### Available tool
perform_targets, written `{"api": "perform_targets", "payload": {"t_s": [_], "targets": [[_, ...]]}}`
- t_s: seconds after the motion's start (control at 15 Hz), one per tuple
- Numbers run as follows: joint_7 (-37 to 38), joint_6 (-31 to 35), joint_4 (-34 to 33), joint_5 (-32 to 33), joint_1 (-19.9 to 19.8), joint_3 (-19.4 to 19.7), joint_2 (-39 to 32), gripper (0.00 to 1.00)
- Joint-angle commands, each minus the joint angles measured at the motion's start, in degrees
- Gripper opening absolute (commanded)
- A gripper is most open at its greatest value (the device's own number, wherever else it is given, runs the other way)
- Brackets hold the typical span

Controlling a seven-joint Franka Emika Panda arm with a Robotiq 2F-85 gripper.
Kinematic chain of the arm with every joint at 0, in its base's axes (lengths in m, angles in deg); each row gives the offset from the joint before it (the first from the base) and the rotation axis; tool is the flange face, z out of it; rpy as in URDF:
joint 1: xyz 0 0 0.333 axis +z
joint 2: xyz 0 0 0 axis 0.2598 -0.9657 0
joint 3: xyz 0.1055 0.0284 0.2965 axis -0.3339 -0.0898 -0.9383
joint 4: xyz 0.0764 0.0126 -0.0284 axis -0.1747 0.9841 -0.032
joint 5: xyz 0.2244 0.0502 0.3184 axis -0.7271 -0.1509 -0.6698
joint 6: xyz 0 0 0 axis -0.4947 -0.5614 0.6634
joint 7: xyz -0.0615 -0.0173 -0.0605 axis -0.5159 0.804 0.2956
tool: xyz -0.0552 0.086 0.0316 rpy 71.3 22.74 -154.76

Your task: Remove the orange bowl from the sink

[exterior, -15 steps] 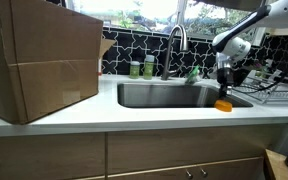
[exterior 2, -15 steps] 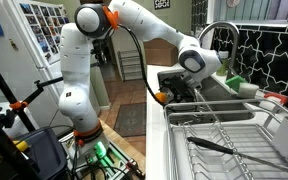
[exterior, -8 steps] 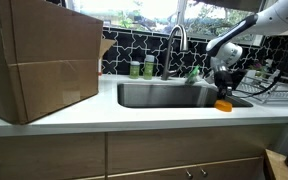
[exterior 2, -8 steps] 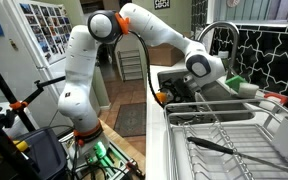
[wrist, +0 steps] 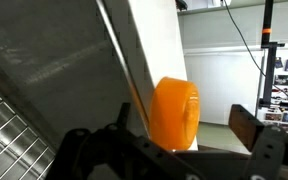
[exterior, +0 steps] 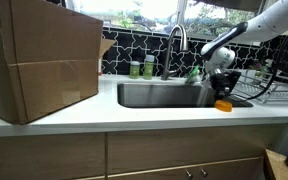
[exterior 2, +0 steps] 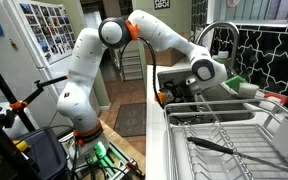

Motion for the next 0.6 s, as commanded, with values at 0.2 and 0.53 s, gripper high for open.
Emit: {"api": "perform_targets", "payload": {"t_s": [0.2, 0.53], "targets": [[-0.8, -5.0, -5.7, -1.0, -2.5, -2.6, -5.0, 1.0], [0.0, -6.7, -7.7, -1.4, -2.6, -3.5, -7.2, 1.0]]}}
